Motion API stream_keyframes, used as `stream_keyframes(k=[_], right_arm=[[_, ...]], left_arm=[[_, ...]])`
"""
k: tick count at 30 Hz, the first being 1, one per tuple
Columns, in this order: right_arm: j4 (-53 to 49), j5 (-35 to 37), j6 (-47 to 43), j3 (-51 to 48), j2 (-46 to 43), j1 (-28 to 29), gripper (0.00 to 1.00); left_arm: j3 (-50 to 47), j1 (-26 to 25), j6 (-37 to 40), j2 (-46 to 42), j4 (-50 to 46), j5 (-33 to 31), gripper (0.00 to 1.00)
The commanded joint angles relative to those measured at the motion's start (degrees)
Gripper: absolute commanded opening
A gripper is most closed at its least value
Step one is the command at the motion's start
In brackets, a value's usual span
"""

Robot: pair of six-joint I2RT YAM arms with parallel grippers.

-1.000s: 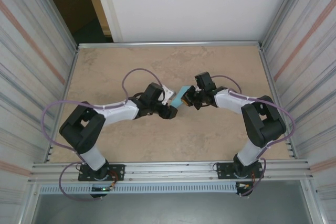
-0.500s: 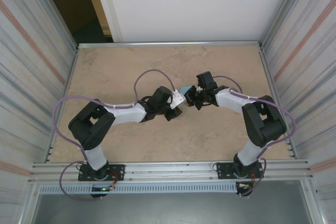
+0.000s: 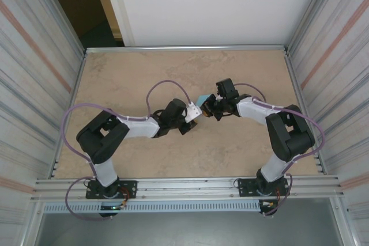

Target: Fold a paper plane with a square sheet of paper (pick it up from the middle)

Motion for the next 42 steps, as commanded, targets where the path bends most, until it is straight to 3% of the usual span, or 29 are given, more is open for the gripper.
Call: stream_keyframes(k=[1,18,22,28,31,34,42], right_arm=[[-0.1,-1.3,-0.5,0.4,-0.7,-0.5,0.01],[0.4,-1.8,0.2,-0.5,-0.7,-0.7,0.06],[0.0,-1.5,-0.2,-0.6,-1.1,-0.8,0.19],[-0.8,0.5,-1.7,-1.7,-3.9,-2.2,0.58],[-1.8,3.2,-4.9,-2.5,-7.4,-3.7,0.70],[-3.3,6.0,-7.6,-3.8,-11.4,-6.1,0.75],[-8.3,11.4,-11.8,-6.9,-18.9,-11.4,0.77]], left_arm=[[-0.6,-0.2,1.2,0.7,2.2,-0.4,0.24],[-1.2,-0.2,2.1,1.1,4.1,-2.3,0.12],[-1.4,-0.2,2.2,1.1,4.0,-2.2,0.08],[-1.4,-0.2,2.1,1.3,3.8,-2.1,0.03],[-1.4,-0.2,1.9,1.3,3.7,-1.8,0.02],[-1.3,-0.2,1.1,1.5,3.6,-0.9,0.00],[-0.6,-0.5,-1.7,2.9,1.7,3.1,0.00]])
